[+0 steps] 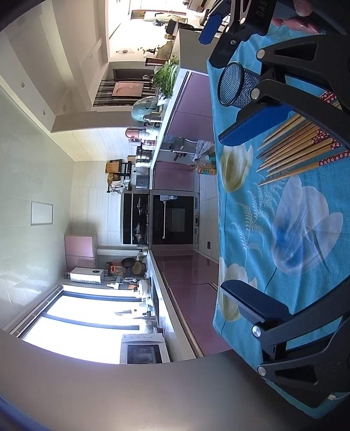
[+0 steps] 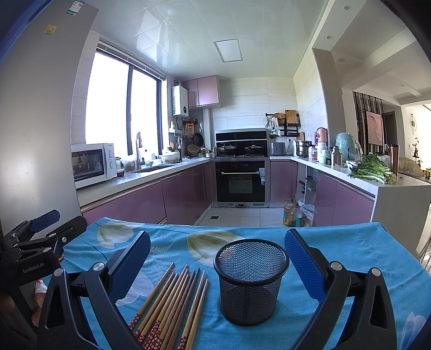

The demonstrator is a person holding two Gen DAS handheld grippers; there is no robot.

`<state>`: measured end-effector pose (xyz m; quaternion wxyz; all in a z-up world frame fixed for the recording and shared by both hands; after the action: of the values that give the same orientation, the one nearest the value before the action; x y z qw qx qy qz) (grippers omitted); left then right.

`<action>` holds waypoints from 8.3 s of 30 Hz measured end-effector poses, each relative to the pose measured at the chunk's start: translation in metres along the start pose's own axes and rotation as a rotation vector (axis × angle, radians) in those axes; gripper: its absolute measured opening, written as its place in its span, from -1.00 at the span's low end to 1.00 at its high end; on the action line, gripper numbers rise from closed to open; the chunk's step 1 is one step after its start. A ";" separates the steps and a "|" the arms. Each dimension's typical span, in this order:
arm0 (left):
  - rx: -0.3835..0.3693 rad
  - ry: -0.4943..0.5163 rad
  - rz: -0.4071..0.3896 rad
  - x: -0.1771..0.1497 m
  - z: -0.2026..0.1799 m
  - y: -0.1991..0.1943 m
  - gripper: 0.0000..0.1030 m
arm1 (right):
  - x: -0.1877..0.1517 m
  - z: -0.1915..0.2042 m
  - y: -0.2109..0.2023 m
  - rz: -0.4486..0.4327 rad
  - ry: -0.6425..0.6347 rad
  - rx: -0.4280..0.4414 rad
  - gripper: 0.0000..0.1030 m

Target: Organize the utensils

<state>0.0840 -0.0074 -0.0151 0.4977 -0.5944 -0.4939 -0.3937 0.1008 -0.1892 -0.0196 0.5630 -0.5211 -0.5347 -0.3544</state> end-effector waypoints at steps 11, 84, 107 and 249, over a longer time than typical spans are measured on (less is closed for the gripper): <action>-0.013 0.002 0.010 -0.001 -0.003 -0.001 0.91 | 0.001 0.001 0.000 0.002 0.000 0.004 0.87; -0.203 0.048 0.716 -0.141 -0.031 0.122 -0.85 | -0.109 0.049 0.067 0.589 0.001 0.309 -0.89; -0.502 -0.066 0.529 -0.014 -0.066 0.051 -0.86 | -0.011 0.009 0.016 0.276 0.086 0.361 -0.89; -0.266 0.150 0.820 -0.162 -0.048 0.117 -0.68 | -0.117 0.059 0.093 0.634 -0.045 0.310 -0.59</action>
<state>0.1674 -0.0876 -0.1853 0.5663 -0.7702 -0.1244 -0.2657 0.1555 -0.1319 -0.1594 0.7056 -0.5771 -0.4061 -0.0651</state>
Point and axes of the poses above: each gripper's, at about its wrist camera, not at the fingertips, and y roughly the way its jaws point, z to its left, x to its top, the point moved 9 cm from there along y, roughly the way its jaws point, and after that the axes turned 11 degrees about -y, right-handed, at the moved point
